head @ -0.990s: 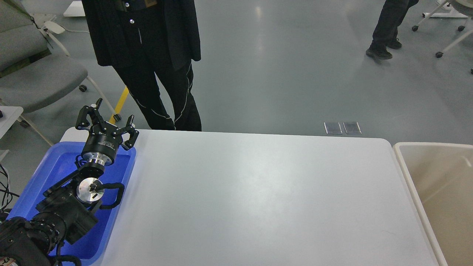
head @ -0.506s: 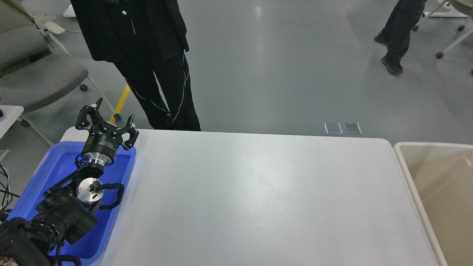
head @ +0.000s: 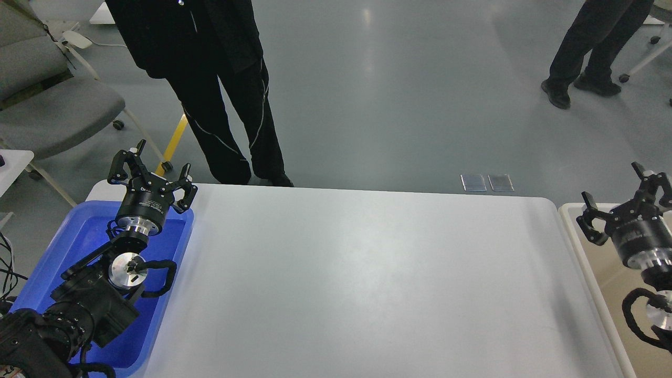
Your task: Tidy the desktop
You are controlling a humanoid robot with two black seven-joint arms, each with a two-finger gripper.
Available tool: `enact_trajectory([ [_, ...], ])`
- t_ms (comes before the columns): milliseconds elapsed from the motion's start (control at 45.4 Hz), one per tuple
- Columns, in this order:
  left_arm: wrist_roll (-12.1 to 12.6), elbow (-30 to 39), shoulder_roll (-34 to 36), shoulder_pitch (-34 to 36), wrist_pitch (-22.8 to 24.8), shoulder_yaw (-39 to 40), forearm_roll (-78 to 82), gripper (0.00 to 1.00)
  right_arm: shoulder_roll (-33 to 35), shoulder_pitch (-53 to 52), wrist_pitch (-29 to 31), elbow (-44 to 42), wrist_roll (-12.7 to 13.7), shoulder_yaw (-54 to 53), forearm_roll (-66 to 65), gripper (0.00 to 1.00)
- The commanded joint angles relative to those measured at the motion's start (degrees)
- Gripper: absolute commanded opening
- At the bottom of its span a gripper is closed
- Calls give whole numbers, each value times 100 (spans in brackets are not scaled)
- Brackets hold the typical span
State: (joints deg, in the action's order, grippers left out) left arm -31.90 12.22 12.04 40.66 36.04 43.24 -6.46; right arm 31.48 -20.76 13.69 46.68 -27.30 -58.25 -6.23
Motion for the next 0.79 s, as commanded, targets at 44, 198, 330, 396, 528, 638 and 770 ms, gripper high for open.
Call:
enact_trajectory([
  [44, 0, 0, 0, 4, 0, 9, -4, 100, -660, 46, -120, 184, -231, -539, -256, 100],
  [198, 0, 0, 0, 4, 0, 0, 5, 100, -889, 11, -208, 149, -231, -539, -511, 100],
  [330, 0, 0, 0, 4, 0, 9, -4, 100, -898, -16, -208, 140, -223, -530, -529, 100],
  [396, 0, 0, 0, 4, 0, 9, -4, 100, -889, -25, -217, 140, -223, -530, -529, 100],
  [528, 0, 0, 0, 4, 0, 0, -4, 100, -854, -16, -217, 140, -223, -477, -529, 100],
  [638, 0, 0, 0, -5, 0, 9, 5, 100, -810, 19, -208, 140, -214, -433, -537, 100],
  [770, 0, 0, 0, 4, 0, 0, -4, 100, -792, 37, -208, 140, -205, -424, -651, 100],
])
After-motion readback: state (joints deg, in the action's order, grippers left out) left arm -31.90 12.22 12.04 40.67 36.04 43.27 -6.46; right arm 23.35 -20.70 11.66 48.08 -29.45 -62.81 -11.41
